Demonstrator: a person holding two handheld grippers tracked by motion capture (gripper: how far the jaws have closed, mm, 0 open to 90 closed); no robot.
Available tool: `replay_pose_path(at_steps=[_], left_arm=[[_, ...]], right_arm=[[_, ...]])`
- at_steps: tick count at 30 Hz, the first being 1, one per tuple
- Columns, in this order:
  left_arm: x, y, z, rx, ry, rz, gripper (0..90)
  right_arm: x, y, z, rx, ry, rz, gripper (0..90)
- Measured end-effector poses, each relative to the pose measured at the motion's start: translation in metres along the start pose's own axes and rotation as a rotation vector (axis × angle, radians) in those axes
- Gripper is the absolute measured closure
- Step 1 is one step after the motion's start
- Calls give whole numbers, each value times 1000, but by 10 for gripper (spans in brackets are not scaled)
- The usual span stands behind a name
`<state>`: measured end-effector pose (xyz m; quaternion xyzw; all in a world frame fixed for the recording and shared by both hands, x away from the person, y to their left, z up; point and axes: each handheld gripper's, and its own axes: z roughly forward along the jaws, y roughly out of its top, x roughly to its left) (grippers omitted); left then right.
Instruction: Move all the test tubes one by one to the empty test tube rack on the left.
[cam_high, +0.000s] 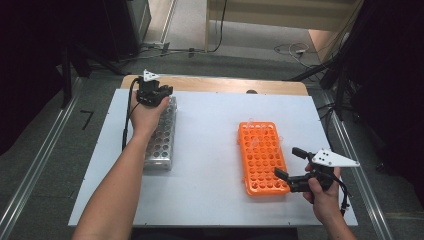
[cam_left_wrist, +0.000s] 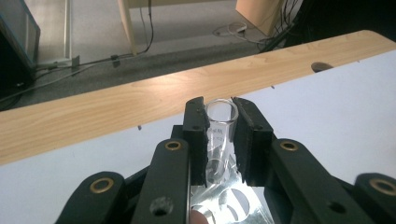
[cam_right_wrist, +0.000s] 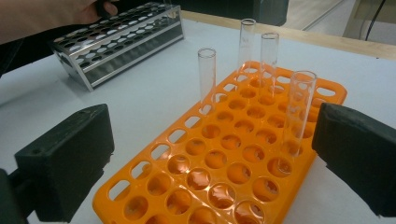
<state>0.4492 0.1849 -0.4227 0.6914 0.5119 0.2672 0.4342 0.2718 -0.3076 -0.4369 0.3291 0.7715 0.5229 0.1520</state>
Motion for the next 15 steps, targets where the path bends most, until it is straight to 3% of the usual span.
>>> replay_pose_path(at_steps=[9, 15], left_arm=[[0, -4, 6, 56, -9, 1, 762], [2, -4, 5, 67, -20, -15, 745]], right_arm=[[0, 0, 1, 6, 1, 0, 0], [0, 0, 2, 5, 3, 3, 0]])
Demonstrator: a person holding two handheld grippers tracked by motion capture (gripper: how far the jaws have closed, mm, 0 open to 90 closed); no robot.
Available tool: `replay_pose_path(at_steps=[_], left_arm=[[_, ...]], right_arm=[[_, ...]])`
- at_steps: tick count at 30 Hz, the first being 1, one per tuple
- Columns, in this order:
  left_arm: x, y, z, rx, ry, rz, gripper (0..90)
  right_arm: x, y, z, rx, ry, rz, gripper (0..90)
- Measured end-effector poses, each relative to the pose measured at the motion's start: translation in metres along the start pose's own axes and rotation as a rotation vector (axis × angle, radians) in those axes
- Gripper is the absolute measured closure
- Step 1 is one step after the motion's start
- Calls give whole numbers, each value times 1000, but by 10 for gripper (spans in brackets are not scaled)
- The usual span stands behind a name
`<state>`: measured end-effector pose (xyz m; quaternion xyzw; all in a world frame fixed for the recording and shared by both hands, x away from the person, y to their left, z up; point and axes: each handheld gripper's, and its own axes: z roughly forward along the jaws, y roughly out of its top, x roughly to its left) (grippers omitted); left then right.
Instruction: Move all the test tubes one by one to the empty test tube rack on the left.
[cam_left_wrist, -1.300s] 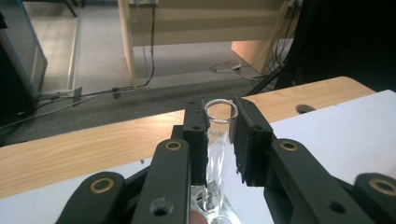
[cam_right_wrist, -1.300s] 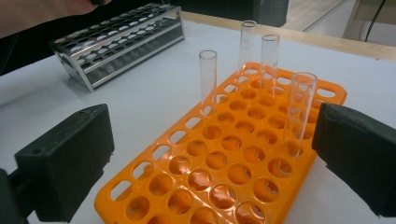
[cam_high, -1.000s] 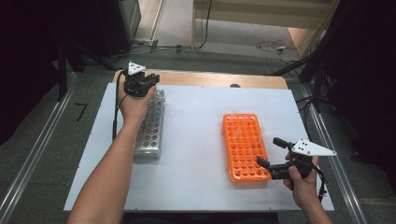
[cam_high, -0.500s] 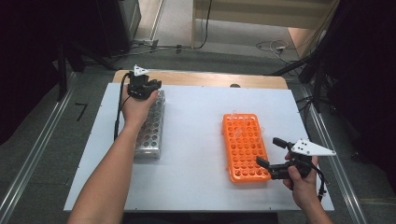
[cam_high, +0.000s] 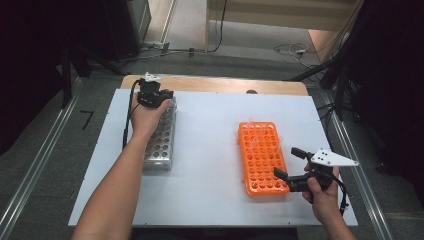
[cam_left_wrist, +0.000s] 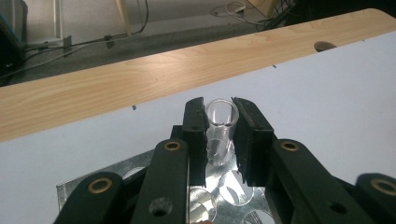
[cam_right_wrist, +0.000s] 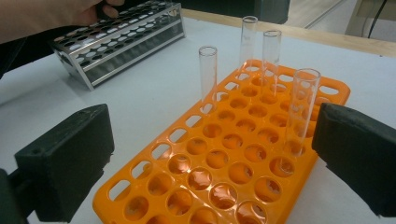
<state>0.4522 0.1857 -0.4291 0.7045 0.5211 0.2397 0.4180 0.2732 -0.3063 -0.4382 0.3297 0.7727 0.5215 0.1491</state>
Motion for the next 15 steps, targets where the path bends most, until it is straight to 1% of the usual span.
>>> replay_pose_path(at_steps=[1, 3, 6, 8, 10, 12, 13, 15], left_arm=[[0, 0, -1, -1, 2, -4, 745], [-1, 1, -3, -7, 16, -14, 654], [-2, 3, -7, -25, 0, -30, 559], [-4, 4, -11, -35, -15, -29, 468], [-7, 5, -16, -52, -29, -27, 408], [-10, 6, -22, -72, -35, -29, 369], [-12, 6, -25, -79, -35, -25, 331], [-14, 5, -33, -97, -53, -30, 315]], right_arm=[[0, 0, 0, 0, 0, 0, 0], [0, 0, 0, -1, 1, 3, 0], [0, 0, 1, 0, 4, 2, 0], [0, 1, 1, 2, 1, 4, 0], [-1, 1, 1, 1, -1, 5, 0], [-3, 2, 1, -1, -5, 9, 0], [-5, 2, 1, -1, -9, 13, 0], [-6, 2, 1, 0, -10, 18, 0]])
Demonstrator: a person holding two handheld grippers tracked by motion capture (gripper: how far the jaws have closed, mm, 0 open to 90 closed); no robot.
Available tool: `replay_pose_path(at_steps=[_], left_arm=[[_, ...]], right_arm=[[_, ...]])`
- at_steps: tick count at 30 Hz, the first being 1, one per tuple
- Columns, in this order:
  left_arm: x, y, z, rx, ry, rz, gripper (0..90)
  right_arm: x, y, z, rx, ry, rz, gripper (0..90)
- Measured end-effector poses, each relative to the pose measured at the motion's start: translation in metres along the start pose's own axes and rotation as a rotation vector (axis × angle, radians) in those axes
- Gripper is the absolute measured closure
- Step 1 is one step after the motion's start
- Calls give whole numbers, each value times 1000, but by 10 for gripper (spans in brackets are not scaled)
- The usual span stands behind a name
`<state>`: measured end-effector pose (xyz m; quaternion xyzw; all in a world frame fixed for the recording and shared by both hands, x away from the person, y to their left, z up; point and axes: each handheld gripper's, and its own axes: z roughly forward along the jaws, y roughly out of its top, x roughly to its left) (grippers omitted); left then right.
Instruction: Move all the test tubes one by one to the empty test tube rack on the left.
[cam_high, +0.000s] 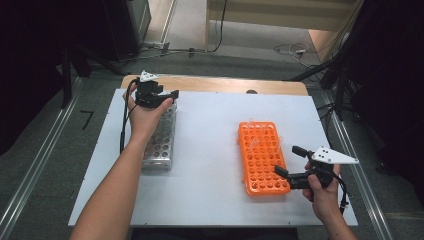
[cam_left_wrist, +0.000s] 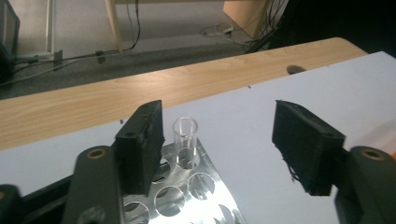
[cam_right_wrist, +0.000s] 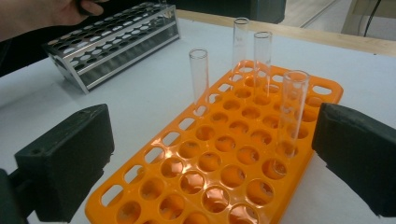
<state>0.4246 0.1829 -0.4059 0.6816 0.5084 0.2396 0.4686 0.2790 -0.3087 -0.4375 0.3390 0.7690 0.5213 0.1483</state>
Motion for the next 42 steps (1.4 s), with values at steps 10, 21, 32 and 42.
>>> replay_pose_path(at_steps=[10, 21, 32, 42], left_arm=[[-16, -12, -31, -45, -57, -13, 139], [-42, -37, -61, -76, -133, -1, 0], [-64, -58, -84, -123, -165, 21, 0], [-78, -70, -89, -132, -207, 23, 0]], right_arm=[[-14, 2, 6, 2, -16, 27, 0], [-31, 8, 24, 31, -58, 53, 0], [-50, 5, 52, 69, -67, 94, 81], [-46, -4, 52, 110, -35, 103, 373]])
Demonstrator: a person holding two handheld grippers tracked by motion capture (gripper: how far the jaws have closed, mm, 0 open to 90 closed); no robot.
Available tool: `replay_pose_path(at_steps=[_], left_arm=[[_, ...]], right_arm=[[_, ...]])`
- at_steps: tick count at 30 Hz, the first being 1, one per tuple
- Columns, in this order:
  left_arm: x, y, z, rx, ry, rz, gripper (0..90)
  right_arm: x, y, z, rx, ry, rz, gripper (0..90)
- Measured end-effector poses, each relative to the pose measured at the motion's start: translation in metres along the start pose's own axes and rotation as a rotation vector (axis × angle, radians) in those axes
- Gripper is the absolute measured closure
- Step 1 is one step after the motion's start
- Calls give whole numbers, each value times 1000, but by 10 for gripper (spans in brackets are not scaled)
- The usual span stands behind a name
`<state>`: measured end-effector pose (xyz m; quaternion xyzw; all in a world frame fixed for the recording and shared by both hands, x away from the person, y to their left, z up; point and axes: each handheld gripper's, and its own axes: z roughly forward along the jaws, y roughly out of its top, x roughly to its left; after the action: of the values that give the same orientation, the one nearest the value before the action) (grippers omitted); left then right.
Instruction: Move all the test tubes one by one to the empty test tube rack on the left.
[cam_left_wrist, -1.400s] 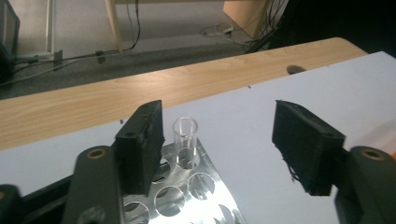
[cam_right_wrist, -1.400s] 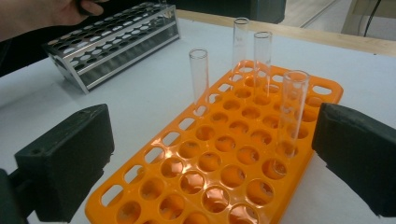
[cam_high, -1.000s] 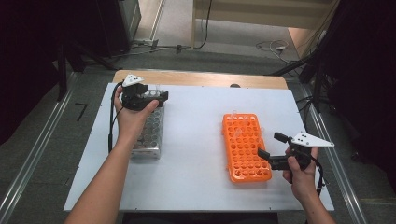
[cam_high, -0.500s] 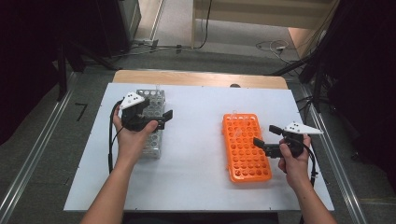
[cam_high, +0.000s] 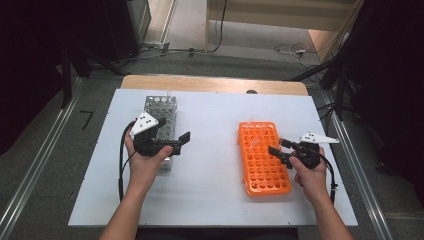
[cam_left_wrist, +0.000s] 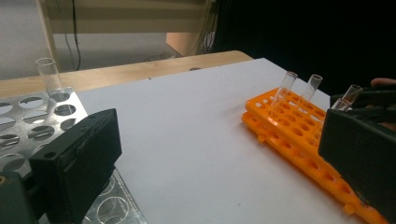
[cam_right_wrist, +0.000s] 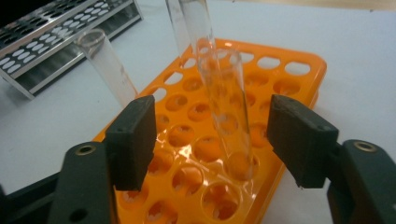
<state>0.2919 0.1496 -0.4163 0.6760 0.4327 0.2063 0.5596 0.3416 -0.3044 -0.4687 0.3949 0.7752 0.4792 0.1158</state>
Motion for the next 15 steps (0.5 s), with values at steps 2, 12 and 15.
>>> replay_pose_path(at_steps=[2, 12, 15], left_arm=[[-2, -1, 0, -2, -11, -2, 0], [-11, -7, 4, 21, -34, 3, 0], [-14, -9, 6, 27, -43, 6, 0]], right_arm=[[-1, -3, 0, 15, -13, 3, 430], [0, -7, 2, 7, -61, -45, 677], [1, -7, 2, 7, -94, -67, 726]])
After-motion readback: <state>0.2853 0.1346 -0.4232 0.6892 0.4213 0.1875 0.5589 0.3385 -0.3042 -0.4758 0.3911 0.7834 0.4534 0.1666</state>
